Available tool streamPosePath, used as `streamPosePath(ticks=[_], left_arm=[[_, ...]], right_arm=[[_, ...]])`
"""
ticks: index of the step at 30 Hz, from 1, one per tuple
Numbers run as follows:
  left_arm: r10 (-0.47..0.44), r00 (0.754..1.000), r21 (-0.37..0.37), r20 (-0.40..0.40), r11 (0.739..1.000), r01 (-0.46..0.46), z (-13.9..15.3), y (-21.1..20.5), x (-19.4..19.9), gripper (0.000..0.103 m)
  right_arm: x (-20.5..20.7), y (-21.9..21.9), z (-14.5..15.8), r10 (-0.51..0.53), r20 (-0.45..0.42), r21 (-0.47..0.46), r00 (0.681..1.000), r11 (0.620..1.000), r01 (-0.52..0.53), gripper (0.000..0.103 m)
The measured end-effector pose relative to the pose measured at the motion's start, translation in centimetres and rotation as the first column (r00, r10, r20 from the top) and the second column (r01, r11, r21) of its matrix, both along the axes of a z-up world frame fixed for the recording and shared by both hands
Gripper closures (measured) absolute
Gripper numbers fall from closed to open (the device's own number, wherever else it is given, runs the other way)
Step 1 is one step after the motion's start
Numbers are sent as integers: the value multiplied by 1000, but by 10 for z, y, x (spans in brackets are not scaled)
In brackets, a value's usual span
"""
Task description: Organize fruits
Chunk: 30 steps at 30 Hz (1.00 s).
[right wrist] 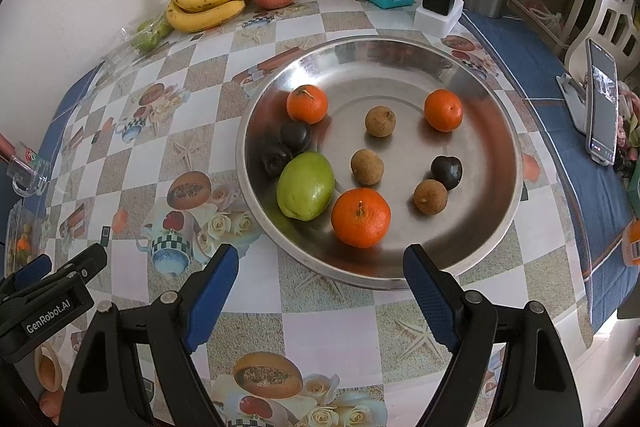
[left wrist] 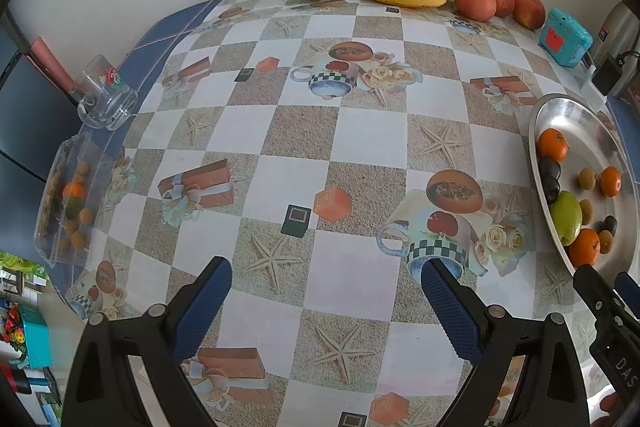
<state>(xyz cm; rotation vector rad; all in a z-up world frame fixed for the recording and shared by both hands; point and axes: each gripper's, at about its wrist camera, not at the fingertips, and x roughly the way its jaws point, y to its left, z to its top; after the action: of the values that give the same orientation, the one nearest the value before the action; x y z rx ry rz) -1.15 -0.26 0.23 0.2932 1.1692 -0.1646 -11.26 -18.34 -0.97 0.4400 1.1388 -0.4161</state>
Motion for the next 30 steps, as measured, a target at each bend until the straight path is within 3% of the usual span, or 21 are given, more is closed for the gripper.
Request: streamPosePath(ticks=[30], left_arm=[[-1, 1000, -1, -3, 1000, 1, -1, 0, -1, 6]], right_arm=[[-1, 0, -2, 1, -2, 2, 1000, 1000, -1, 18]])
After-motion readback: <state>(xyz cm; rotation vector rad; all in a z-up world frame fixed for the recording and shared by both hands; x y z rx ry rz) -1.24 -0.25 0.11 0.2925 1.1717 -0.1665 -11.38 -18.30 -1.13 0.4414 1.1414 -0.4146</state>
